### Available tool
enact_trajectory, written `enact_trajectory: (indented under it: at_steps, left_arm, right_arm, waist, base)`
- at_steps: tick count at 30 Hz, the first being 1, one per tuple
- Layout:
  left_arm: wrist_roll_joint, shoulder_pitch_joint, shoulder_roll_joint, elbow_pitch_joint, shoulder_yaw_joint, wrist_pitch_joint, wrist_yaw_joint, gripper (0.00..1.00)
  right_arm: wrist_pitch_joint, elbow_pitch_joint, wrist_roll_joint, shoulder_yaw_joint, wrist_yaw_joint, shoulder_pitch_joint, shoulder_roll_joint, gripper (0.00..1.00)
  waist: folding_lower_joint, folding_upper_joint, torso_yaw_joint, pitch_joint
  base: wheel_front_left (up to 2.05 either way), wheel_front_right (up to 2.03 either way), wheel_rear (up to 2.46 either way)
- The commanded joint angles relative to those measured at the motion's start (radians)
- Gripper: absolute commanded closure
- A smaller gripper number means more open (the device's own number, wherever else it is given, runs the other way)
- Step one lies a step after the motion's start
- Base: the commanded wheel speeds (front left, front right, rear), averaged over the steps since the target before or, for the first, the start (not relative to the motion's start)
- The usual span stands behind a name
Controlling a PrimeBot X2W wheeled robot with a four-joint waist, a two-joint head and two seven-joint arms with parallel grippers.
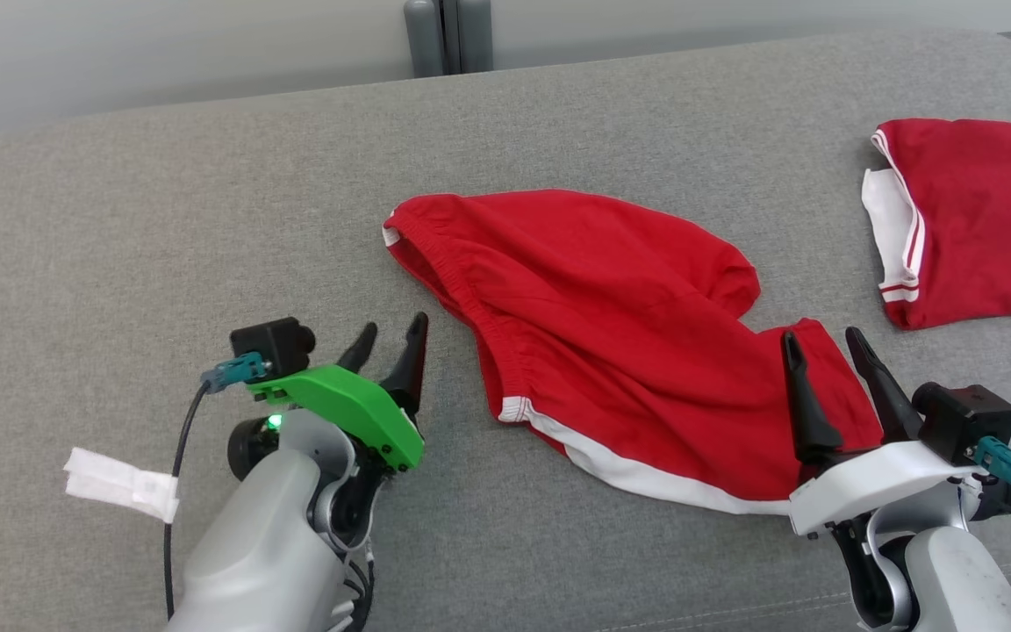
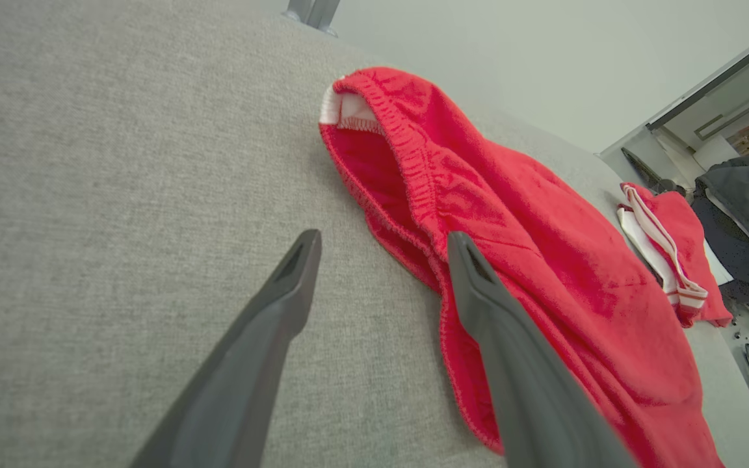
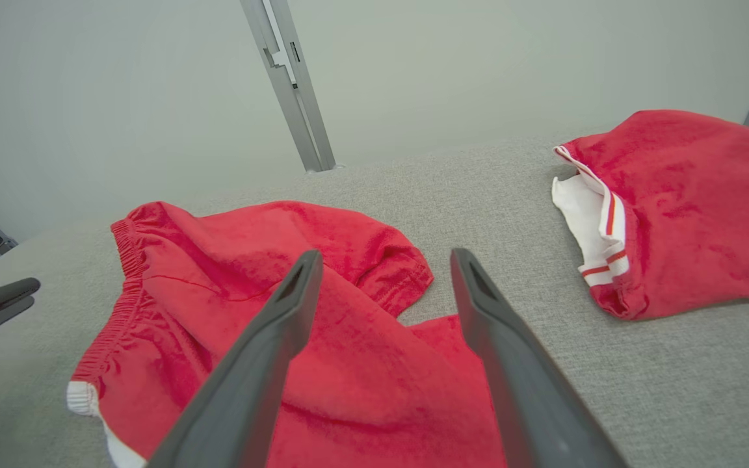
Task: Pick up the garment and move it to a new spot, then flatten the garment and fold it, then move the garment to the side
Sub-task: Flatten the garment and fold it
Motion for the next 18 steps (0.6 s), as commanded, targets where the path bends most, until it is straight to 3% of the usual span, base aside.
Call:
enact_trajectory:
  at_steps: [1, 8, 13, 14, 15, 17, 18]
  left_arm:
    - [-0.031, 0.02, -0.003, -0.01, -0.013, 0.048, -0.007, 0.0]
    - [-0.095, 0.021, -0.013, -0.057, -0.098, 0.251, 0.032, 0.0]
    - [-0.141, 0.043, -0.012, -0.1, -0.122, 0.278, 0.046, 0.0]
    - [-0.147, 0.047, -0.012, -0.108, -0.124, 0.278, 0.049, 0.05]
    - [-0.148, 0.048, -0.012, -0.113, -0.126, 0.277, 0.054, 0.21]
    - [-0.153, 0.05, -0.012, -0.118, -0.123, 0.264, 0.065, 0.84]
    - [-0.149, 0.05, -0.012, -0.115, -0.124, 0.26, 0.072, 1.0]
  right_arm:
    - [-0.006, 0.001, 0.002, 0.0, 0.0, 0.008, 0.001, 0.0]
    - [-0.019, 0.011, 0.01, 0.012, 0.0, -0.001, 0.009, 0.0]
    - [-0.03, 0.02, 0.011, 0.016, 0.0, 0.002, 0.012, 0.0]
    - [-0.031, 0.022, 0.012, 0.017, 0.0, 0.0, 0.012, 0.0]
    - [-0.032, 0.024, 0.012, 0.018, 0.0, -0.002, 0.012, 0.0]
    - [-0.033, 0.027, 0.011, 0.02, 0.0, -0.004, 0.013, 0.0]
    - [-0.034, 0.028, 0.011, 0.02, 0.0, -0.005, 0.013, 0.0]
  waist:
    - [0.0, 0.0, -0.008, -0.001]
    - [0.0, 0.0, -0.059, 0.005]
    - [0.0, 0.0, -0.082, 0.013]
    - [0.0, 0.0, -0.085, 0.013]
    - [0.0, 0.0, -0.087, 0.014]
    - [0.0, 0.0, -0.091, 0.014]
    - [0.0, 0.0, -0.092, 0.014]
  base:
    - [0.0, 0.0, 0.0]
    - [0.0, 0.0, 0.0]
    - [0.0, 0.0, 0.0]
    - [0.0, 0.0, 0.0]
    - [0.0, 0.0, 0.0]
    - [0.0, 0.0, 0.0]
    - [0.0, 0.0, 0.0]
